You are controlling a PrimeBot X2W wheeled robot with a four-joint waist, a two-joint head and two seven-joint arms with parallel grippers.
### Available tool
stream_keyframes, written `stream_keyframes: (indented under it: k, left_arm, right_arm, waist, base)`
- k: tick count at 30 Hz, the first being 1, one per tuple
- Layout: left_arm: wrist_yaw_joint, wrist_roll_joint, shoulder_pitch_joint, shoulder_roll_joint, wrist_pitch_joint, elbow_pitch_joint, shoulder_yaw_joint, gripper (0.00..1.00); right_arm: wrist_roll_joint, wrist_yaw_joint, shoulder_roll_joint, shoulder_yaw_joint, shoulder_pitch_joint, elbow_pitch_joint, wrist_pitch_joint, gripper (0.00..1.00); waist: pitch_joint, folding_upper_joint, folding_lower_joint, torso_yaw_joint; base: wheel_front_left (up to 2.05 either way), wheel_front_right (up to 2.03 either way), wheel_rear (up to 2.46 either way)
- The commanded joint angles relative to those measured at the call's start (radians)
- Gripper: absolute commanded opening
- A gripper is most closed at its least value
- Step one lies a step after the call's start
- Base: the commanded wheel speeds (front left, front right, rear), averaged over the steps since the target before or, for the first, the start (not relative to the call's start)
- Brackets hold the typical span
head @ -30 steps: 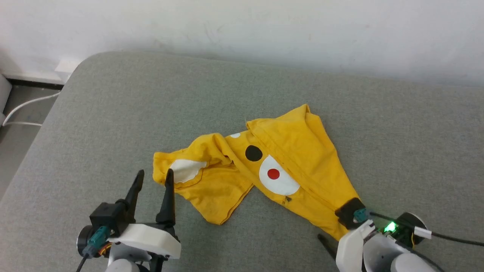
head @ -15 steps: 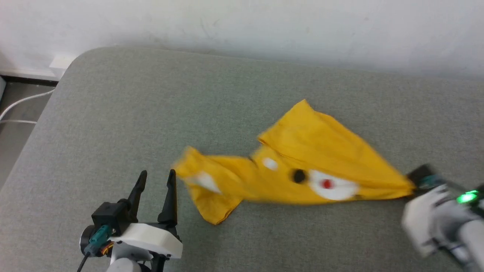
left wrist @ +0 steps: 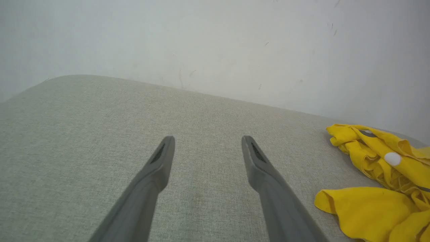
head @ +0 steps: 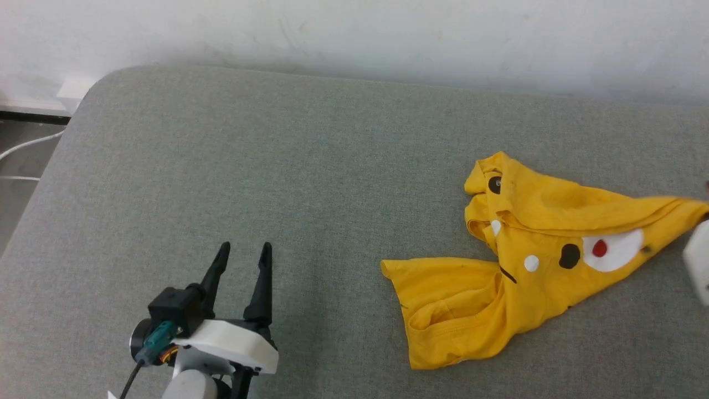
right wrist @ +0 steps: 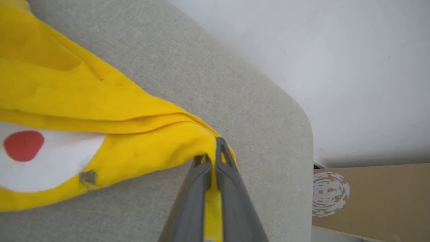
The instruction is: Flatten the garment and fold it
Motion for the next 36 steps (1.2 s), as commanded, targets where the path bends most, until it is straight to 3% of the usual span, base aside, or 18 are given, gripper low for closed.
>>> stream_keyframes:
  k: [1, 8, 12, 19, 24, 34, 35, 36]
  left_arm:
    - [-0.011, 0.009, -0.021, -0.007, -0.005, 0.012, -0.012, 1.0]
    - [-0.037, 0.006, -0.041, -0.009, 0.014, 0.046, -0.063, 1.0]
    - [-0.051, -0.004, -0.054, -0.004, 0.074, 0.048, -0.101, 1.0]
    - [-0.072, -0.055, -0.088, -0.001, 0.3, 0.046, -0.218, 1.0]
    - [-0.074, -0.03, -0.151, 0.032, 0.423, 0.071, -0.276, 1.0]
    - [-0.077, -0.005, -0.242, 0.068, 0.538, 0.21, -0.354, 1.0]
    - [-0.077, -0.011, -0.245, 0.073, 0.545, 0.222, -0.366, 0.47]
    - [-0.078, -0.017, -0.249, 0.078, 0.541, 0.227, -0.374, 0.0]
  right_arm:
    - [0.009, -0.002, 0.051, 0.012, 0.005, 0.033, -0.01, 1.0]
    - [0.035, -0.002, 0.157, -0.007, 0.04, 0.034, -0.094, 1.0]
    - [0.078, -0.002, 0.217, -0.017, 0.106, -0.076, -0.123, 1.0]
    - [0.107, -0.002, 0.313, -0.073, 0.274, -0.341, -0.111, 1.0]
    - [0.097, -0.002, 0.399, -0.084, 0.38, -0.485, -0.079, 1.0]
    - [0.071, -0.002, 0.479, -0.058, 0.442, -0.57, -0.053, 1.0]
    - [0.068, -0.002, 0.482, -0.058, 0.443, -0.571, -0.053, 1.0]
    - [0.065, -0.002, 0.484, -0.058, 0.443, -0.571, -0.053, 1.0]
  waist:
    - [0.002, 0.0001, -0.0001, -0.003]
    - [-0.025, 0.0001, -0.0001, -0.051]
    - [-0.044, 0.0001, -0.0001, -0.103]
    - [-0.036, 0.0001, -0.0001, -0.196]
    - [-0.006, 0.0001, -0.0001, -0.256]
    - [0.045, 0.0001, -0.0001, -0.315]
    - [0.047, 0.0001, -0.0001, -0.317]
    - [0.049, 0.0001, -0.0001, -0.317]
  base:
    - [0.0, 0.0, 0.0]
    - [0.0, 0.0, 0.0]
    - [0.0, 0.0, 0.0]
    - [0.0, 0.0, 0.0]
    - [0.0, 0.0, 0.0]
    - [0.0, 0.0, 0.0]
    - [0.0, 0.0, 0.0]
    - [0.0, 0.0, 0.0]
